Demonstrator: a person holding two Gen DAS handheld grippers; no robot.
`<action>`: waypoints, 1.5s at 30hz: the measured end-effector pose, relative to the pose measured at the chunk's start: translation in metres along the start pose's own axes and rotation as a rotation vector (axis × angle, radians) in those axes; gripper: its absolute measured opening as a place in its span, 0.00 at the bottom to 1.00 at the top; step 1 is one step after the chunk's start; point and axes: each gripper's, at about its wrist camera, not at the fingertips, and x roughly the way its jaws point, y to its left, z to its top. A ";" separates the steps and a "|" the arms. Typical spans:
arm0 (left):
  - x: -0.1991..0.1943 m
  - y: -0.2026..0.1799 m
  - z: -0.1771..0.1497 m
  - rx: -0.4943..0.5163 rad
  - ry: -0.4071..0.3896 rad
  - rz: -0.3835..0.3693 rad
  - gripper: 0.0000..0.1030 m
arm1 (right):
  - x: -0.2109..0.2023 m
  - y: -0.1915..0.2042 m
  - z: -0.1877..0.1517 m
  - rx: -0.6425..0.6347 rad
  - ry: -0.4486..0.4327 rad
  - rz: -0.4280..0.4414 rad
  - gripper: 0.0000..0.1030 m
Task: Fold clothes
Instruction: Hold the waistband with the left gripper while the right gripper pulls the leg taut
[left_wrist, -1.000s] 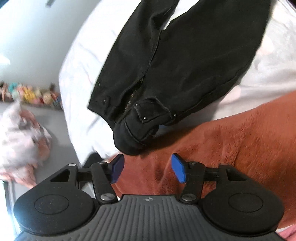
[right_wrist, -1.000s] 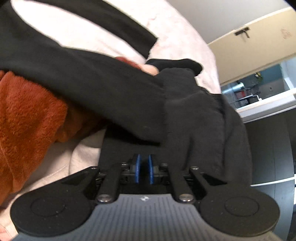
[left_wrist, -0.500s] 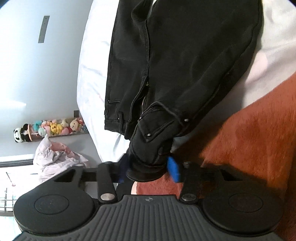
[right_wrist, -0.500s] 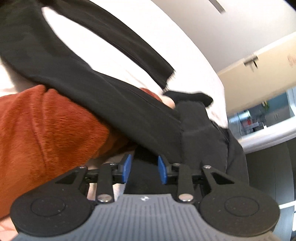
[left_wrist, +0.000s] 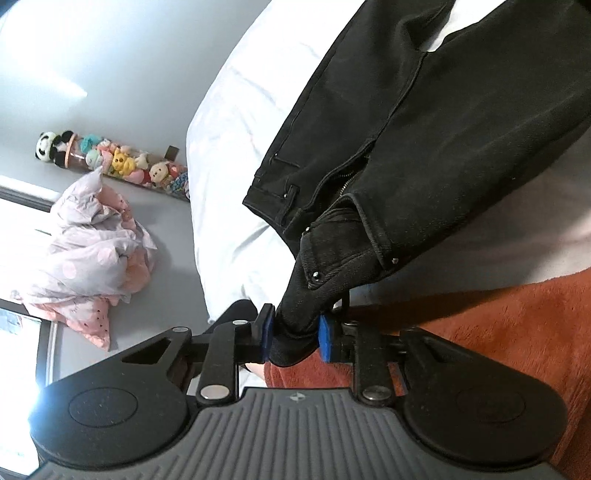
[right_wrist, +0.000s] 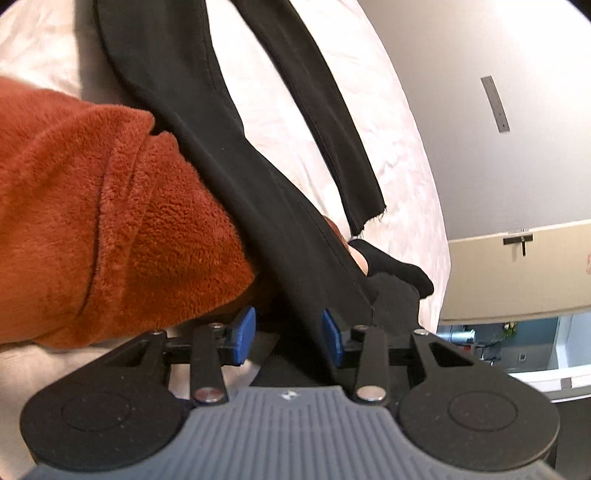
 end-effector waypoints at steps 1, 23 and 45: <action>-0.002 -0.002 -0.001 0.007 0.003 0.001 0.27 | 0.003 0.000 0.000 -0.001 0.000 0.009 0.41; 0.006 -0.033 -0.001 0.116 0.060 -0.001 0.28 | 0.147 -0.190 -0.053 1.214 0.139 0.233 0.28; 0.010 -0.042 -0.002 0.136 0.099 -0.010 0.27 | 0.186 -0.181 -0.035 1.261 0.198 0.074 0.01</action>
